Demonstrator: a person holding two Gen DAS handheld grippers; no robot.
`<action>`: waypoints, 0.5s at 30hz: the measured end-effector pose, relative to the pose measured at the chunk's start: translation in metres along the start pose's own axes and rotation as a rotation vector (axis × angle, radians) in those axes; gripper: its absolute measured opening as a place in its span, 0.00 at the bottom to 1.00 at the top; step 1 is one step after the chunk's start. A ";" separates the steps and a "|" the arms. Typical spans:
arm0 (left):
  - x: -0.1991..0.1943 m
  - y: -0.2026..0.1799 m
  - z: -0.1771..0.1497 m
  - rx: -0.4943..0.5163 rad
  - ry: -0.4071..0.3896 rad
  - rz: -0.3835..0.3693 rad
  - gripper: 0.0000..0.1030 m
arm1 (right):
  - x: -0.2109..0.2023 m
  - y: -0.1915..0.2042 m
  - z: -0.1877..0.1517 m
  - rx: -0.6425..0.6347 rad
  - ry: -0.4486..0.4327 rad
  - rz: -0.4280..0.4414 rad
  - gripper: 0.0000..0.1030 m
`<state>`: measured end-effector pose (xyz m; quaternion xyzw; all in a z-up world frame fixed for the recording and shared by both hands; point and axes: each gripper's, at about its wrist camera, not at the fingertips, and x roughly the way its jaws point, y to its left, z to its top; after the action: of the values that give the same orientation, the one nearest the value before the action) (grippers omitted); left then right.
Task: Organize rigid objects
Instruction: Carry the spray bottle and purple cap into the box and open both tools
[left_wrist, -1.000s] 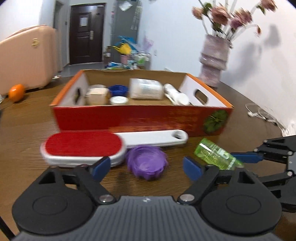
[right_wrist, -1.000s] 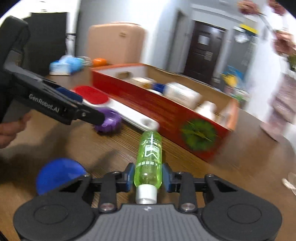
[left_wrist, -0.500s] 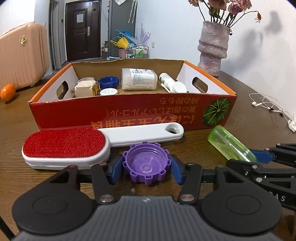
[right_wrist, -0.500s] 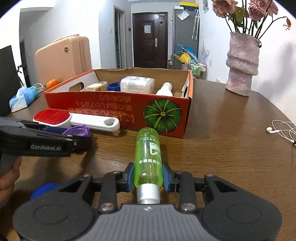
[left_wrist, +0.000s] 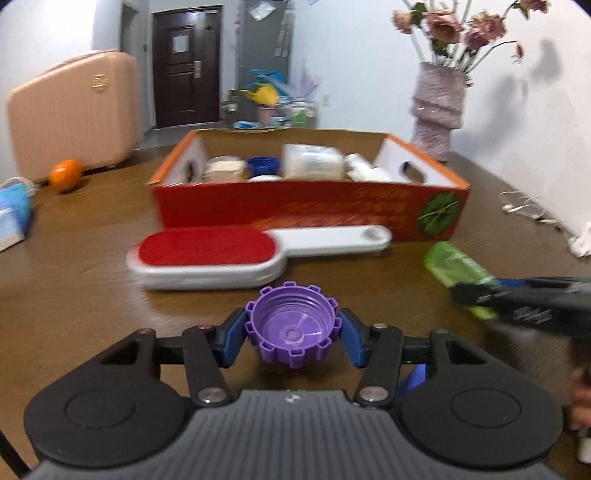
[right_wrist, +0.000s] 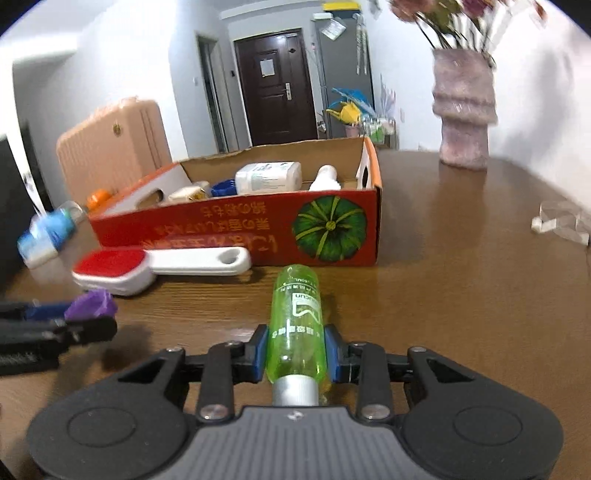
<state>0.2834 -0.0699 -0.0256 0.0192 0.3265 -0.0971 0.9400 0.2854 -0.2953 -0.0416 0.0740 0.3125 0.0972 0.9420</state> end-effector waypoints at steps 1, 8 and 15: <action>-0.006 0.005 -0.002 -0.009 -0.003 0.010 0.53 | -0.007 0.001 -0.002 0.015 -0.009 0.013 0.29; -0.033 0.016 0.003 -0.039 -0.062 0.002 0.53 | -0.037 0.015 -0.012 -0.002 -0.038 0.002 0.29; -0.035 0.021 0.006 -0.048 -0.076 -0.010 0.53 | -0.049 0.020 -0.009 -0.027 -0.056 -0.019 0.29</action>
<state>0.2644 -0.0438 0.0000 -0.0088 0.2931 -0.0945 0.9514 0.2389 -0.2866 -0.0170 0.0612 0.2852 0.0902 0.9522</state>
